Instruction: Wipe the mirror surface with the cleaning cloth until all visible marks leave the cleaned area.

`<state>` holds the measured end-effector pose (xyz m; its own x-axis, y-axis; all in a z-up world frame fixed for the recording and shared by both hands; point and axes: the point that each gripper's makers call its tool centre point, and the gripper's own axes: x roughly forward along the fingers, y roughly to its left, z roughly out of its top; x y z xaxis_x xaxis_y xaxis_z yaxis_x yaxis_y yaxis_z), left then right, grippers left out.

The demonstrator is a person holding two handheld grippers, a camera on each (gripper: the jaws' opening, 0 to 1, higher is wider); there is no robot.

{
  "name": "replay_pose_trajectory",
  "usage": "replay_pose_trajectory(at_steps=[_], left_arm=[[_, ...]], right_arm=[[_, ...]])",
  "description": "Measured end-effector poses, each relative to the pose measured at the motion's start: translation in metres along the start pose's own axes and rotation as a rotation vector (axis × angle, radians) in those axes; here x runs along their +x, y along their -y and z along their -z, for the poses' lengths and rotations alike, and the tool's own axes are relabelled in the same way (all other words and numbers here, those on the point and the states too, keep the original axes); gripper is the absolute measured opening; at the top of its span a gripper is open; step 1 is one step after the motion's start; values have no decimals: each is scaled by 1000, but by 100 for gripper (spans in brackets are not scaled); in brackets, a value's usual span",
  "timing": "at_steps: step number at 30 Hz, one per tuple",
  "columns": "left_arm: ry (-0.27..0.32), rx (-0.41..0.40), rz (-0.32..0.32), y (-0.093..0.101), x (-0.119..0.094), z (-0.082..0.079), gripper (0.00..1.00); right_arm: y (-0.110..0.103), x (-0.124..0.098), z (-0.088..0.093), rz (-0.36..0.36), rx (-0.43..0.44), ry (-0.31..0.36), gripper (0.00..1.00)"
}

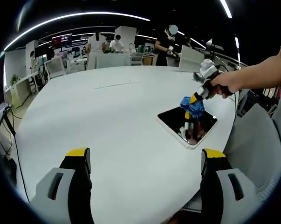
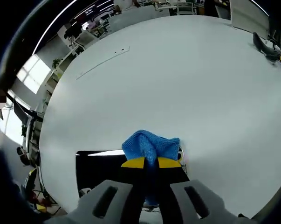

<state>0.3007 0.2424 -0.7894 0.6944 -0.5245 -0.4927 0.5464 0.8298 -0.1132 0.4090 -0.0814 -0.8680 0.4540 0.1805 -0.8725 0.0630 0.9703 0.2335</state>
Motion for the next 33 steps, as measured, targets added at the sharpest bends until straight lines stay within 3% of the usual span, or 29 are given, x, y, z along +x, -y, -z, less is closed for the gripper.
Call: replay_pose_trajectory(at_steps=[10, 17, 33], left_arm=[[-3, -4, 8, 6, 2, 5, 95], [4, -31, 23, 8, 3, 3, 99], [15, -49, 20, 7, 7, 3, 99]], right_arm=[[-12, 6, -1, -12, 1, 1, 2], [-31, 13, 1, -32, -60, -18, 2], [-63, 20, 2, -71, -48, -42, 2]])
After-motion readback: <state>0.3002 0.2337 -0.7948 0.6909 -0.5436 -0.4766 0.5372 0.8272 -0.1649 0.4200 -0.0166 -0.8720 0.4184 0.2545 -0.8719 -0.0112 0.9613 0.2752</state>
